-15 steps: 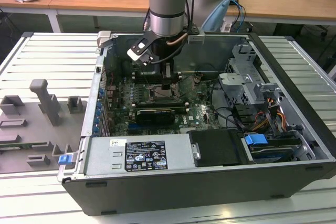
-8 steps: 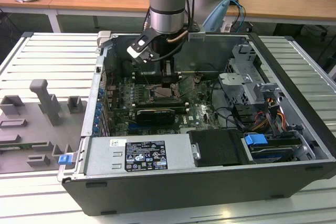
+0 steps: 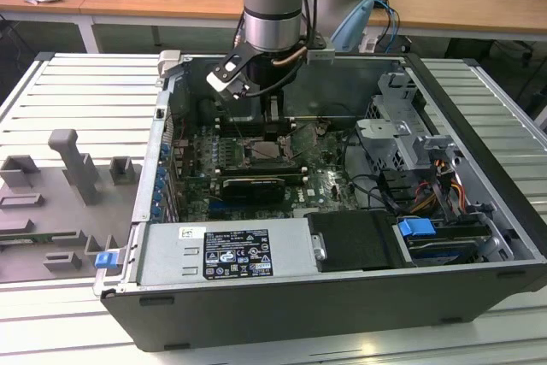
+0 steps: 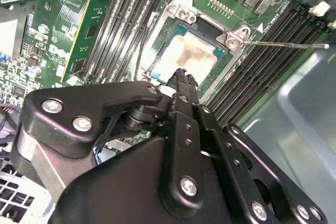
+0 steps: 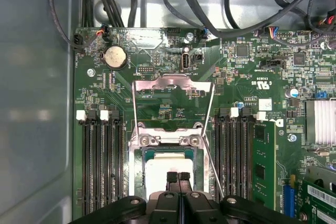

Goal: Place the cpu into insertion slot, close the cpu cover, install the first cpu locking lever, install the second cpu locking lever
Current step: 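Close the cpu cover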

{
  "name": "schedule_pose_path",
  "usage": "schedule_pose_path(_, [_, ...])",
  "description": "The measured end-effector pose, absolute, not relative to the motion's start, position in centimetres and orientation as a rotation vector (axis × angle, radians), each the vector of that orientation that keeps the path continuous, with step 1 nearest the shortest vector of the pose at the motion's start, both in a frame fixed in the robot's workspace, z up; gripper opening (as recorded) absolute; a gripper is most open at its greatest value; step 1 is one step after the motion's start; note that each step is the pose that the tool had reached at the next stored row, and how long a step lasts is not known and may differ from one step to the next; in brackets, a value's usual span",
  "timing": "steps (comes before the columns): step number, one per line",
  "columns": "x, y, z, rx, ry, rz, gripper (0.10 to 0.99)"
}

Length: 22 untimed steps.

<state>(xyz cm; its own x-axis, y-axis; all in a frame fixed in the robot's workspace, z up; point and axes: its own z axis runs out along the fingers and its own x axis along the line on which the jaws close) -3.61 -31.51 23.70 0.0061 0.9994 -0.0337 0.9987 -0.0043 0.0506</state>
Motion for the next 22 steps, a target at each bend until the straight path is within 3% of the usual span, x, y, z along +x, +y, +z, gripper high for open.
schedule_pose_path(22, [-3.15, -31.51, 24.69, 2.185, 2.174, 0.018, 0.106])
